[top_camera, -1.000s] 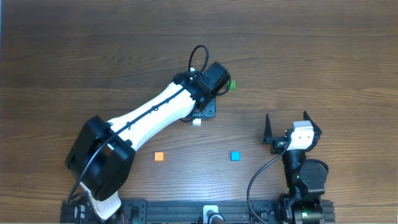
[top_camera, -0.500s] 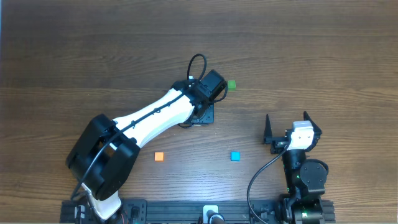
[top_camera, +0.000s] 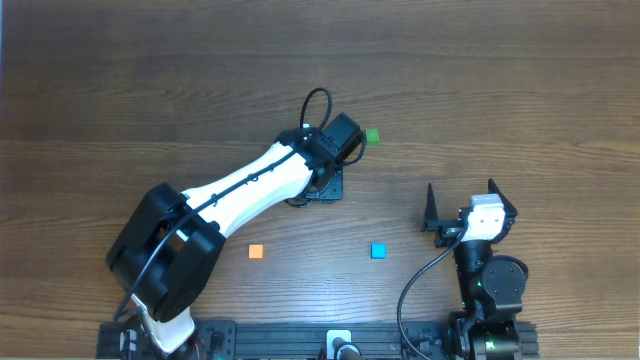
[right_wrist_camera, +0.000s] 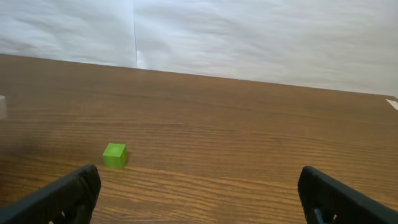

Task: Stack Cubes

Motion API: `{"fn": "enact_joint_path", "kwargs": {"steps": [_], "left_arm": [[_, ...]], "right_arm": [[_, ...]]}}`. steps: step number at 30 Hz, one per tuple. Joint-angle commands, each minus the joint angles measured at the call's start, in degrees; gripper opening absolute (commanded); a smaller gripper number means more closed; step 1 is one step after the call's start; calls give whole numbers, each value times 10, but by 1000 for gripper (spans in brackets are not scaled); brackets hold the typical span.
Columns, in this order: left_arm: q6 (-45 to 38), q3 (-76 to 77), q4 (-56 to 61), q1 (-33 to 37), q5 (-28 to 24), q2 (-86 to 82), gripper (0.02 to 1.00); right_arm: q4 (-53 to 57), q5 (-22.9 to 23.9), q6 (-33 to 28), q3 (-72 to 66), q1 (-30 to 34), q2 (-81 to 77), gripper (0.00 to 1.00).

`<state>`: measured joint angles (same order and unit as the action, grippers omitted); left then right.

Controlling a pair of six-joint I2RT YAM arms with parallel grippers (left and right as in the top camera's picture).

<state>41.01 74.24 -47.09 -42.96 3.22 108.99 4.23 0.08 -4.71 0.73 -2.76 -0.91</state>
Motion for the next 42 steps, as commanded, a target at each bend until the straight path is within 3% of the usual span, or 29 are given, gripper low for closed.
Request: {"fn": "enact_joint_path", "kwargs": {"steps": [1, 10, 14, 21, 31, 42], "left_arm": [[2, -4, 0, -1, -4, 9, 40], [2, -4, 0, -1, -4, 19, 42], [2, -4, 0, -1, -4, 19, 137], [2, -4, 0, -1, -4, 21, 555], [2, -4, 9, -1, -3, 2, 976], [2, -4, -47, -1, 14, -184, 1000]], "right_arm": [[-1, -5, -1, -4, 4, 6, 991], [-1, -5, -1, -4, 4, 6, 993], [-1, -5, -1, -4, 4, 6, 991], [-1, -5, -1, -4, 4, 6, 993], [-1, -5, -1, -4, 4, 6, 991], [-1, -5, -1, -4, 4, 6, 991]]}}
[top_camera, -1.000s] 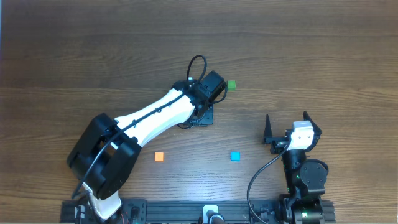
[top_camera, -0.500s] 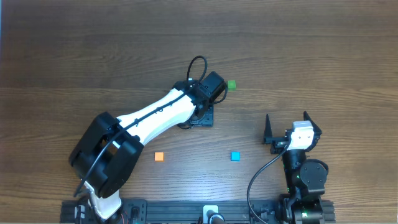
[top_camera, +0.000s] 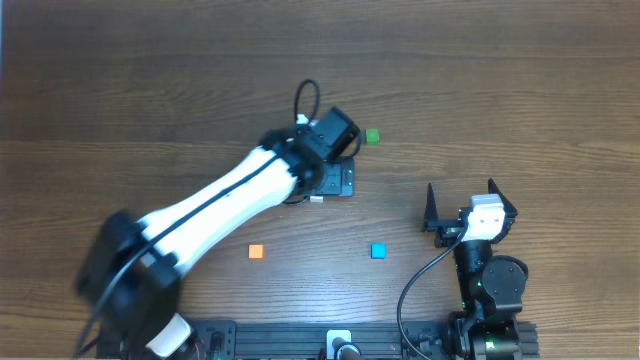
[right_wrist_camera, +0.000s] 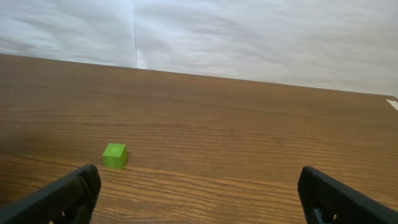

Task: Stack Cubes

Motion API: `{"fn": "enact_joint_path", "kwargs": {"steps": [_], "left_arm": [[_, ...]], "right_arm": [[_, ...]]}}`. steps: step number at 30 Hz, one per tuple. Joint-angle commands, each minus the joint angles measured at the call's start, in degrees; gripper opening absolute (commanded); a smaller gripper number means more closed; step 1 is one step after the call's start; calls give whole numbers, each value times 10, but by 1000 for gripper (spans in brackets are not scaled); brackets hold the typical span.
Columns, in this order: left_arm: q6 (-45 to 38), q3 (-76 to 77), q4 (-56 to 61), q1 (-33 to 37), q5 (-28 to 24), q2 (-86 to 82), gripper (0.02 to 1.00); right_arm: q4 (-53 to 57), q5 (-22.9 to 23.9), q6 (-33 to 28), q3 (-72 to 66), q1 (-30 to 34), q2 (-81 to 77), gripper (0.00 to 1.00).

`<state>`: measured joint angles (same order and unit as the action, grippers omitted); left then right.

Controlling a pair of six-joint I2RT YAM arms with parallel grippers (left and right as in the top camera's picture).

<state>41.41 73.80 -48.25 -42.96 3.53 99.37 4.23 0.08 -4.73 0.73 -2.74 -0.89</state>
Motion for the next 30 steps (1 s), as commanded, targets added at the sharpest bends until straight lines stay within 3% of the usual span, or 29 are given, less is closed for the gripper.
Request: {"fn": "enact_joint_path", "kwargs": {"steps": [1, 8, 13, 20, 30], "left_arm": [[0, 0, -54, -1, 11, -107, 996], [46, -59, -142, -23, 68, -212, 998], [86, -181, -115, -24, 62, -254, 985], [86, -342, 27, -24, 36, -280, 958], [88, -401, 66, -21, 23, -280, 941]], "right_arm": [[-1, -5, -1, -4, 3, 6, 991], [-1, -5, -1, -4, 3, 6, 993], [-1, -5, -1, -4, 3, 6, 991], [-1, -5, -1, -4, 3, 6, 991], [-1, -5, -1, -4, 3, 6, 993]]}}
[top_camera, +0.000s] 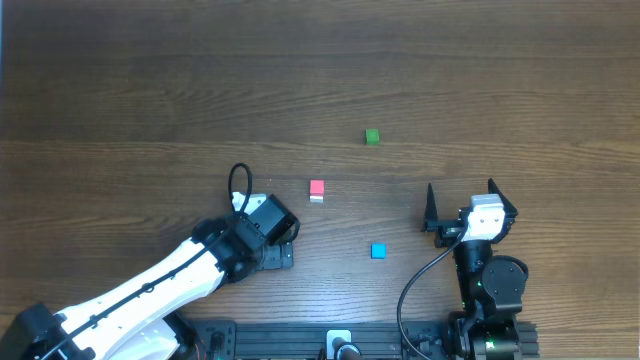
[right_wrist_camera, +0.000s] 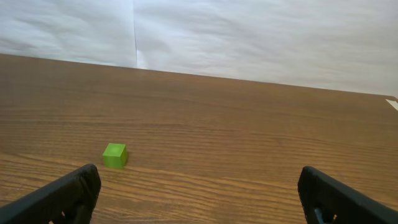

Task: Stack Cubes

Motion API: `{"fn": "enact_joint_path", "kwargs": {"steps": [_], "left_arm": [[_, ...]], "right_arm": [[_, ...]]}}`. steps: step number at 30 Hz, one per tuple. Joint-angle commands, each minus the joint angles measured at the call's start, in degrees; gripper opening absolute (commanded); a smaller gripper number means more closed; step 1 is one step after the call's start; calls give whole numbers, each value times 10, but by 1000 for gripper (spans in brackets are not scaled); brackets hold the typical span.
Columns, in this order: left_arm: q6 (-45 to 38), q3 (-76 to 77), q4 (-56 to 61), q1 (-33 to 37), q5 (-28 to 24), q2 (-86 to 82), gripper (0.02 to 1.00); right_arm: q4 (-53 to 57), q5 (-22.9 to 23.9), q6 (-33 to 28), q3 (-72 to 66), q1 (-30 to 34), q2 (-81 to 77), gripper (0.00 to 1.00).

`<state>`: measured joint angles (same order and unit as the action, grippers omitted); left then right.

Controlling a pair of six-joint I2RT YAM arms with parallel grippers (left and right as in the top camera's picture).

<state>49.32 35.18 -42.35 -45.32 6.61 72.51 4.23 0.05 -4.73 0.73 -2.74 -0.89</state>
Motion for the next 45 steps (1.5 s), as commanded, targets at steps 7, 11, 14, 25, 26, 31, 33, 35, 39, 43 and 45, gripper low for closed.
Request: {"fn": "enact_joint_path", "kwargs": {"steps": [7, 11, 14, 25, 26, 31, 33, 35, 39, 43, 45], "left_arm": [[9, -42, 39, 2, -8, -8, 908], [9, -46, 45, 2, -8, 4, 805], [9, -46, 52, 2, -7, 14, 687], [20, -46, 53, 2, -7, 27, 406], [20, -46, 53, 2, -7, 27, 389], [22, -46, 53, 2, -7, 27, 343], [22, -46, 53, 2, -7, 27, 316], [22, -46, 53, 2, -7, 27, 288], [22, -46, 53, 2, -7, 27, 235], [22, -46, 54, 2, -7, 27, 196], [22, -46, 59, 2, -7, 27, 169]], "right_arm": [[-1, -5, 0, -4, 3, 6, 991], [-1, -5, -1, -4, 3, 6, 993], [-1, -5, -1, -4, 3, 6, 993], [-1, -5, -1, -4, 3, 6, 991], [-1, -5, -1, -4, 3, 6, 991], [-1, -5, -1, -4, 3, 6, 993], [-1, -5, -1, -4, 3, 6, 993], [-1, -5, -1, -4, 3, 6, 993], [-1, -5, 0, -4, 3, 6, 993], [-1, -5, 0, -4, 3, 6, 993], [-1, -5, -1, -4, 3, 6, 991]]}}
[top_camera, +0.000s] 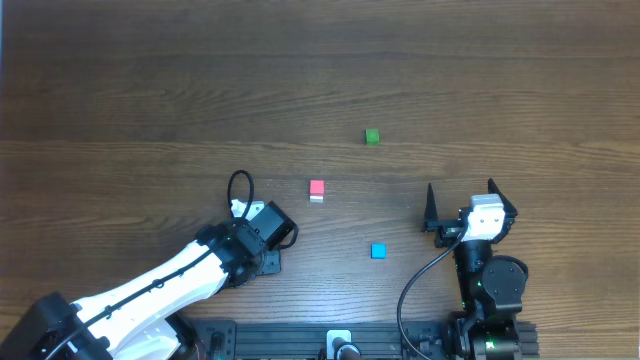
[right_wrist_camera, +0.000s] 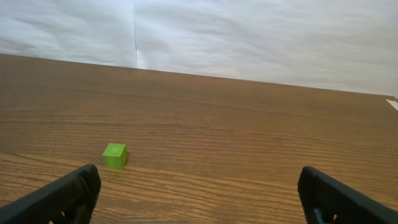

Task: Stack Cubes

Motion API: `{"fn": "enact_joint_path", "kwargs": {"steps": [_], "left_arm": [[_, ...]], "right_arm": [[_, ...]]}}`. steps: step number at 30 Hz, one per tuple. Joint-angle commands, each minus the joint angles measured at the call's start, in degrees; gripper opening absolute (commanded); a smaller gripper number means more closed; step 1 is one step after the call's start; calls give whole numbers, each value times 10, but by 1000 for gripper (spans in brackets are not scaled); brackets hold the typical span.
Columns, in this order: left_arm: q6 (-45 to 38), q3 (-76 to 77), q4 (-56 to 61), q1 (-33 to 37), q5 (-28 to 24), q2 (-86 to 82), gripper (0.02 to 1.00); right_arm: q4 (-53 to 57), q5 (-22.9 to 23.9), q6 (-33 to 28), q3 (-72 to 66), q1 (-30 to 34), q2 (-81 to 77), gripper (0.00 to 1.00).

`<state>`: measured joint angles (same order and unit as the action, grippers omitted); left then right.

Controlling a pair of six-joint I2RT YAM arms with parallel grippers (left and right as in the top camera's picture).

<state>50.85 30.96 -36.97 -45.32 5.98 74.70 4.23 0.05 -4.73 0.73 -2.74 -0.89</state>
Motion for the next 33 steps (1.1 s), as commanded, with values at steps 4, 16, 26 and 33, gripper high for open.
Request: {"fn": "enact_joint_path", "kwargs": {"steps": [4, 16, 26, 33], "left_arm": [[9, 9, 14, 2, 0, 5, 141], [-22, 316, -151, 2, 63, 103, 84], [-56, 517, -194, 2, 48, 270, 71], [-57, 517, -194, 19, 24, 307, 58]], "right_arm": [[-1, -5, -1, -4, 3, 6, 991], [-1, -5, -1, -4, 3, 6, 993], [-1, -5, -1, -4, 3, 6, 991], [-1, -5, -1, -4, 3, 6, 993]]}}
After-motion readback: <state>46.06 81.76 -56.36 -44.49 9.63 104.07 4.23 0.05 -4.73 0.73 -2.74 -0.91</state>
